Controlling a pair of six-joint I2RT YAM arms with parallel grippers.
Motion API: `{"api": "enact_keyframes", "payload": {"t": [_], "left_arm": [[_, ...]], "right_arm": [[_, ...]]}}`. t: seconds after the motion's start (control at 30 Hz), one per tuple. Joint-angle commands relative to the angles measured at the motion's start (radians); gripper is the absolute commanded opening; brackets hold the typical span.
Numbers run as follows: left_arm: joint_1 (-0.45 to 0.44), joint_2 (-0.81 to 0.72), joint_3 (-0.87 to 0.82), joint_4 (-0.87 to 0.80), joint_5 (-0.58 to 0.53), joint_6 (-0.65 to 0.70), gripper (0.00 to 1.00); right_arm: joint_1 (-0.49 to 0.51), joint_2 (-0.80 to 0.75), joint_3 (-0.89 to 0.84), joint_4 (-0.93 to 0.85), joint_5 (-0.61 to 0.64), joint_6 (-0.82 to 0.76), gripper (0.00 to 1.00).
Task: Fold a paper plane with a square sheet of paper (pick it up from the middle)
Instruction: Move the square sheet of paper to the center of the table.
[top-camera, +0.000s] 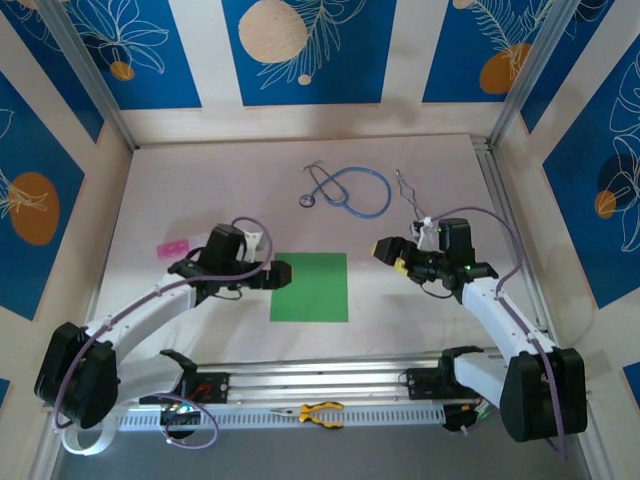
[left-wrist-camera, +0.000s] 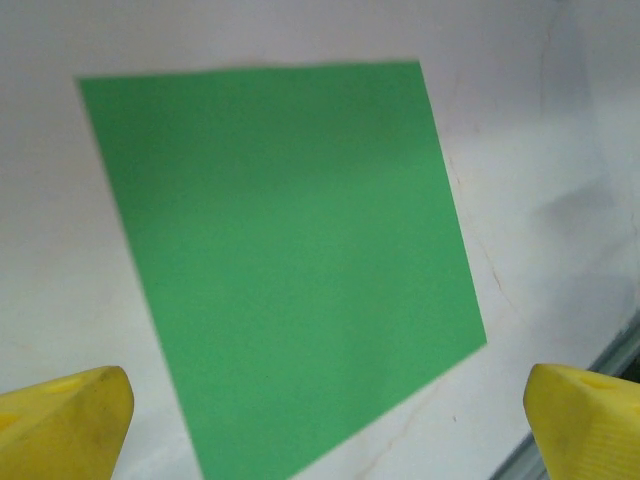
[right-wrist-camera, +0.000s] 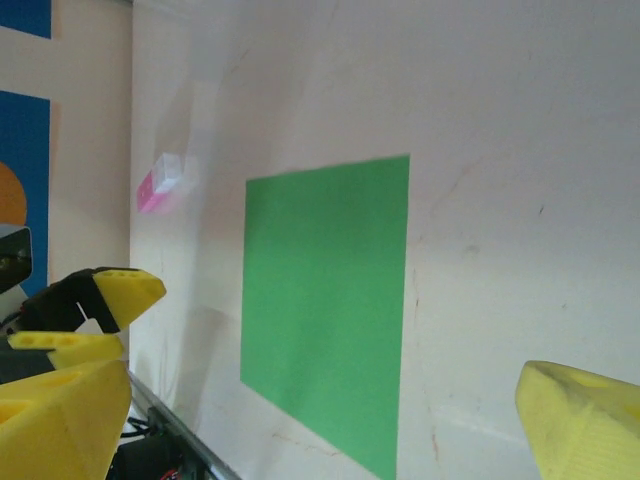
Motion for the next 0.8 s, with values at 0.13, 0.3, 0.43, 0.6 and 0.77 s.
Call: {"api": "enact_keyframes", "payload": {"t": [0.13, 0.3, 0.43, 0.6, 0.77], "left_arm": [[-0.2, 0.209, 0.149, -0.093, -0.204, -0.109, 1.0], [-0.251, 0.335, 0.226, -0.088, -0.173, -0.121, 1.0], [-0.284, 0.409, 0.279, -0.124, -0.175, -0.108, 1.0], [-0.288, 0.452, 0.297, -0.13, -0.197, -0.126, 1.0], [-0.288, 0.499, 0.326, -0.19, -0.241, -0.131, 1.0]], "right_arm": [[0.029, -0.009, -0.024, -0.023, 0.099, 0.142, 0.99], [0.031, -0.023, -0.028, -0.036, 0.144, 0.169, 0.99], [0.031, -0.026, -0.035, -0.043, 0.151, 0.177, 0.99], [0.032, -0.021, -0.043, -0.038, 0.139, 0.179, 0.99], [0.032, -0.004, -0.045, -0.026, 0.113, 0.181, 0.99]]}}
